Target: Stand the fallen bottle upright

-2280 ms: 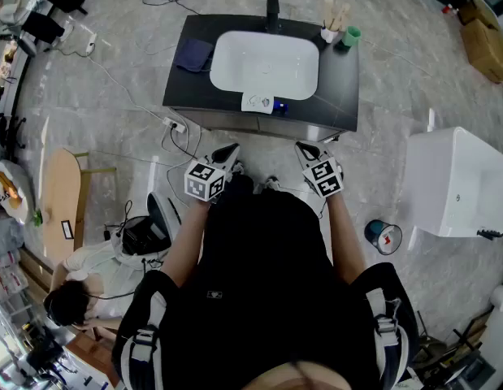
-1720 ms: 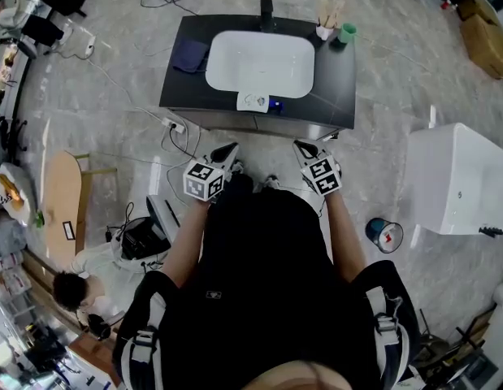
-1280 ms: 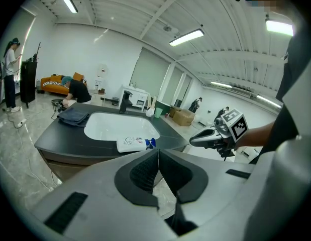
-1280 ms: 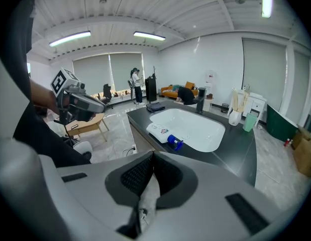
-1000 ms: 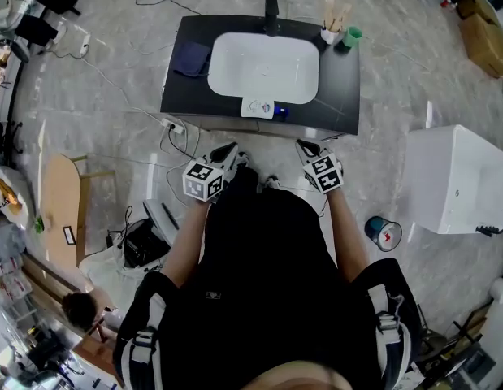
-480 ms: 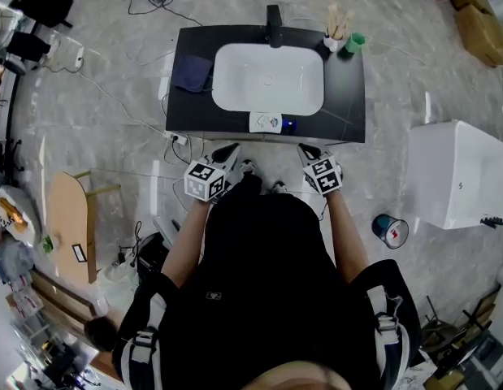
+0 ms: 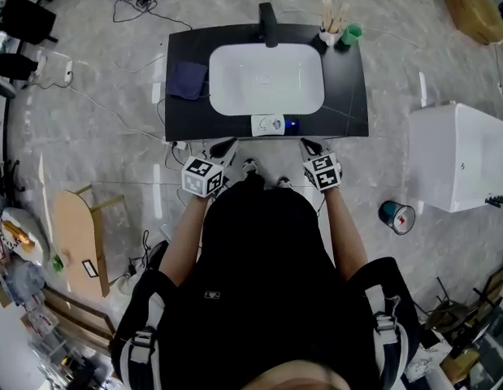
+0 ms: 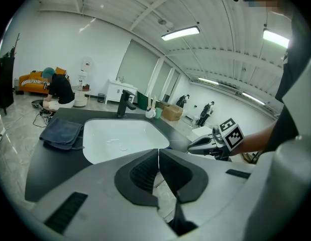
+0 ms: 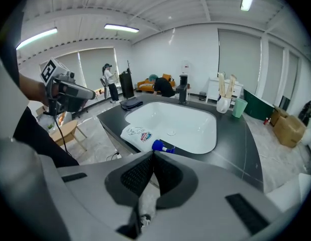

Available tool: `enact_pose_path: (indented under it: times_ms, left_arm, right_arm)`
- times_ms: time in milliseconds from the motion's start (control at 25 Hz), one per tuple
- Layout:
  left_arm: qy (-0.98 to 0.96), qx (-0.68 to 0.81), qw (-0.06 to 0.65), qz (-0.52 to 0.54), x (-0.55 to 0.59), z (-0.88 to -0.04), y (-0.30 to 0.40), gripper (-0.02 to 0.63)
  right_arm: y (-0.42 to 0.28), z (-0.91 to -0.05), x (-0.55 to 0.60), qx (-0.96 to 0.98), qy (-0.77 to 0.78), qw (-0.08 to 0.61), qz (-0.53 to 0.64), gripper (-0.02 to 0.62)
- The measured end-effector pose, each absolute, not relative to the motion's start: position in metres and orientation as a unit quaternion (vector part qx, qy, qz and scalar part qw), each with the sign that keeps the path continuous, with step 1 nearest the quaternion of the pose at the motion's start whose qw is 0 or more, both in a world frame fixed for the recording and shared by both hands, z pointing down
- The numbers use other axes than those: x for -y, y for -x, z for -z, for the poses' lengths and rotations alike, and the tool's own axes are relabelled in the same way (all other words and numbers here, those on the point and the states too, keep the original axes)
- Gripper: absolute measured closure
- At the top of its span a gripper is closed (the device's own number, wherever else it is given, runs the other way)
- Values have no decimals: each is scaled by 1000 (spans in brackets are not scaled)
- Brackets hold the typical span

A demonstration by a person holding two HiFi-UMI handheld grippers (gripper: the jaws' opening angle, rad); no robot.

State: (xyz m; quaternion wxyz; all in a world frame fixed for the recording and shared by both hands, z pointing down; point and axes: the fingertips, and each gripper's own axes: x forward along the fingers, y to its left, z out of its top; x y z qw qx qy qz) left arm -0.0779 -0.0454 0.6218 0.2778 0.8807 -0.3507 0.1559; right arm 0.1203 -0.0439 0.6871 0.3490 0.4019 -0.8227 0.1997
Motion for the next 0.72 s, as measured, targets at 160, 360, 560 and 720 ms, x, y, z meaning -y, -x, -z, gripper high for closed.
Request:
enact_pose_path:
  times_ms: [160, 360, 560, 720]
  left_arm:
    - [-882, 342, 279, -162, 52, -628, 84, 591]
    - [-883, 337, 276, -172, 60, -632, 92, 591]
    - [-883, 335, 272, -186, 69, -634, 108, 591]
    - [-884, 331, 268, -192, 75, -636, 115, 590]
  right_arm:
    - [-121, -703, 58, 807, -429, 358, -190, 533]
    - [-124, -727, 69, 786, -454, 369, -200, 496]
    - [-126, -750, 81, 762, -488, 377, -201, 467]
    - [-127, -761, 83, 740, -508, 382, -218, 465]
